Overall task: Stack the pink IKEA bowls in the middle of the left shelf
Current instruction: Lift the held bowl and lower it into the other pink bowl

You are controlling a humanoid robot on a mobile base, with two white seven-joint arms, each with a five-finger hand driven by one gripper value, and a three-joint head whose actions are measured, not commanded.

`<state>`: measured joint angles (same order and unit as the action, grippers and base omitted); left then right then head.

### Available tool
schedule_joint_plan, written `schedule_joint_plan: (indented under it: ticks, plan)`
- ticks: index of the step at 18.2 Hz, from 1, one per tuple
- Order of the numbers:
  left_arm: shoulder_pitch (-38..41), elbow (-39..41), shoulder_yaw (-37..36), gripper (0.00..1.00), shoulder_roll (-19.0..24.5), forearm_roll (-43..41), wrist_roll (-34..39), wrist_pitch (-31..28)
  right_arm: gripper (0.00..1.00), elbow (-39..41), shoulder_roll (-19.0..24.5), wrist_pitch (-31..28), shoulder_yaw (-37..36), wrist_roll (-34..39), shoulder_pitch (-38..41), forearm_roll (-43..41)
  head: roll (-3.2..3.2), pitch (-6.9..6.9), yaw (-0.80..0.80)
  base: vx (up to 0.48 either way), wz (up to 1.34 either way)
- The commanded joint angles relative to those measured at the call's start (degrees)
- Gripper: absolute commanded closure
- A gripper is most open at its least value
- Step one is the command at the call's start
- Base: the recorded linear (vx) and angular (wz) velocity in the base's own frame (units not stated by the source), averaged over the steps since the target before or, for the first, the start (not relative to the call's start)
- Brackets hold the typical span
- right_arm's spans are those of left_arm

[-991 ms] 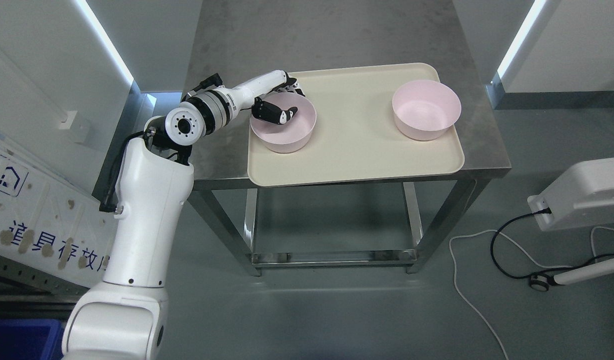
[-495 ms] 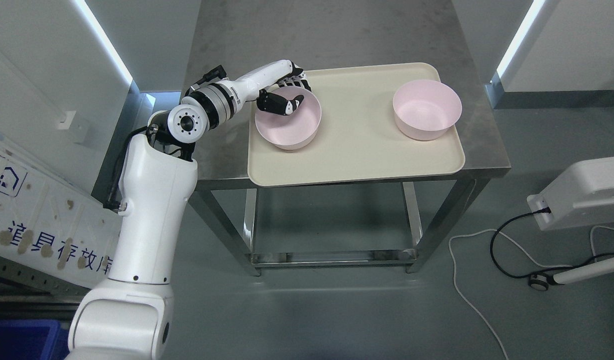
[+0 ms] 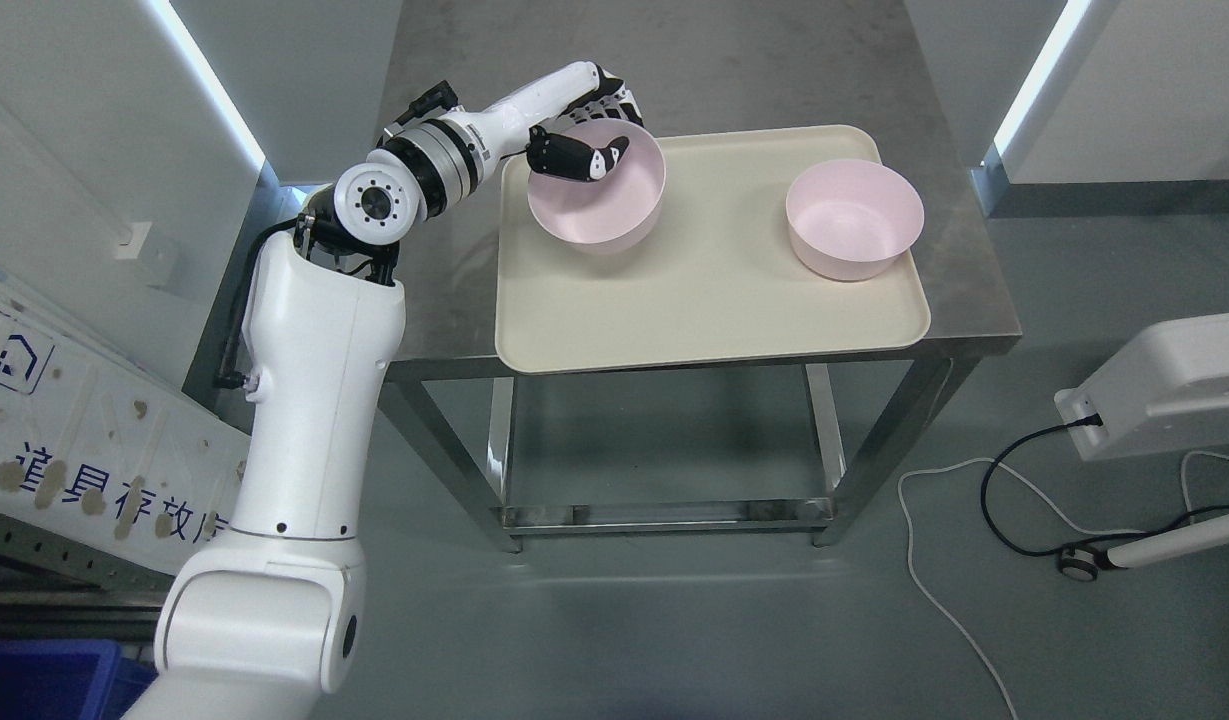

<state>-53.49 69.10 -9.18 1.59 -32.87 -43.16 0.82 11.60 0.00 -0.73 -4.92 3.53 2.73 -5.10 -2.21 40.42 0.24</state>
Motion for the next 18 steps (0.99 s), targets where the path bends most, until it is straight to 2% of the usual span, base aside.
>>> schedule_joint_plan:
  ticks: [1, 4, 5, 7, 9, 14, 18]
  plan:
    - [-8.79, -1.41, -15.29, 0.99, -0.59, 9.64, 3.15, -3.02, 0.0, 0.0, -1.0, 0.03, 0.0, -0.02, 0.0, 0.0, 0.0, 0.0, 0.0, 0.0, 0.0]
    - [-16.36, -5.72, -31.37, 0.99, -0.59, 18.16, 10.44, -3.02, 0.0, 0.0, -1.0, 0.03, 0.0, -0.02, 0.0, 0.0, 0.0, 0.0, 0.0, 0.0, 0.0]
    - [-17.68, -6.25, -37.95, 0.99, -0.59, 21.41, 13.77, -3.02, 0.0, 0.0, -1.0, 0.03, 0.0, -0.02, 0.0, -0.09, 0.0, 0.0, 0.0, 0.0, 0.0]
    - [-17.87, -7.65, -45.46, 0.99, -0.59, 23.63, 16.52, -3.11, 0.0, 0.0, -1.0, 0.03, 0.0, -0.02, 0.0, 0.0, 0.0, 0.0, 0.0, 0.0, 0.0]
    - [-17.87, -10.81, -48.03, 0.98, -0.59, 23.9, 19.76, -3.02, 0.0, 0.0, -1.0, 0.03, 0.0, -0.02, 0.0, 0.0, 0.0, 0.0, 0.0, 0.0, 0.0]
    - [-17.87, -17.76, -48.3, 0.97, -0.59, 25.21, 27.15, -2.84, 0.0, 0.0, -1.0, 0.03, 0.0, -0.02, 0.0, 0.0, 0.0, 0.0, 0.0, 0.0, 0.0]
    - [-17.87, -20.23, -48.39, 0.97, -0.59, 27.42, 29.45, -2.93, 0.0, 0.0, -1.0, 0.03, 0.0, -0.02, 0.0, 0.0, 0.0, 0.0, 0.0, 0.0, 0.0]
